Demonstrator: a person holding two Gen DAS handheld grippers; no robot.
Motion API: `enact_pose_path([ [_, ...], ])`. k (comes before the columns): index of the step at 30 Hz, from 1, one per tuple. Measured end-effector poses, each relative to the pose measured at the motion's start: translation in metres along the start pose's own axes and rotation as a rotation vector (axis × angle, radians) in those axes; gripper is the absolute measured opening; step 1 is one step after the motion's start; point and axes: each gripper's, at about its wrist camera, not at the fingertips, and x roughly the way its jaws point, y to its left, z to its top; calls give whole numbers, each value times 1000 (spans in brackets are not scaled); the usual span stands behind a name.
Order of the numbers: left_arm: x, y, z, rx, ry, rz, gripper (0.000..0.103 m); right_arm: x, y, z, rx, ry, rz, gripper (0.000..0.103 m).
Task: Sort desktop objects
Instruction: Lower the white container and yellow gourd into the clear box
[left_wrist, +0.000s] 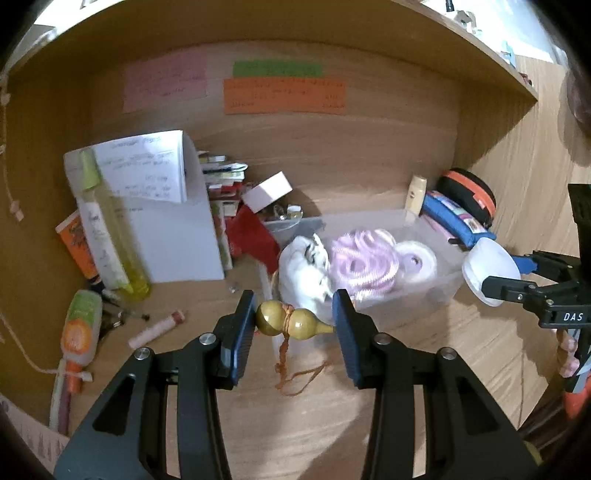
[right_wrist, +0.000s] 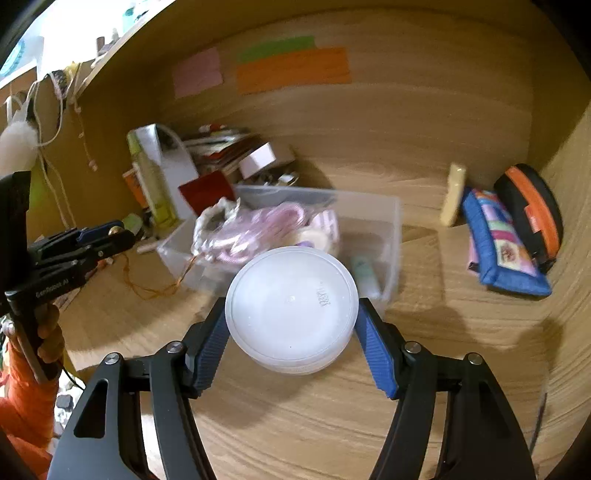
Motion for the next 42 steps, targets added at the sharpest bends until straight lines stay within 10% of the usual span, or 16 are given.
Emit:
enact_pose_path([
  [30, 78, 18, 10, -34, 64, -92, 42, 94, -43, 71, 31, 74, -103, 62],
  [42, 79, 16, 9, -18, 65, -100, 61, 100, -32, 72, -1, 87, -105, 61],
])
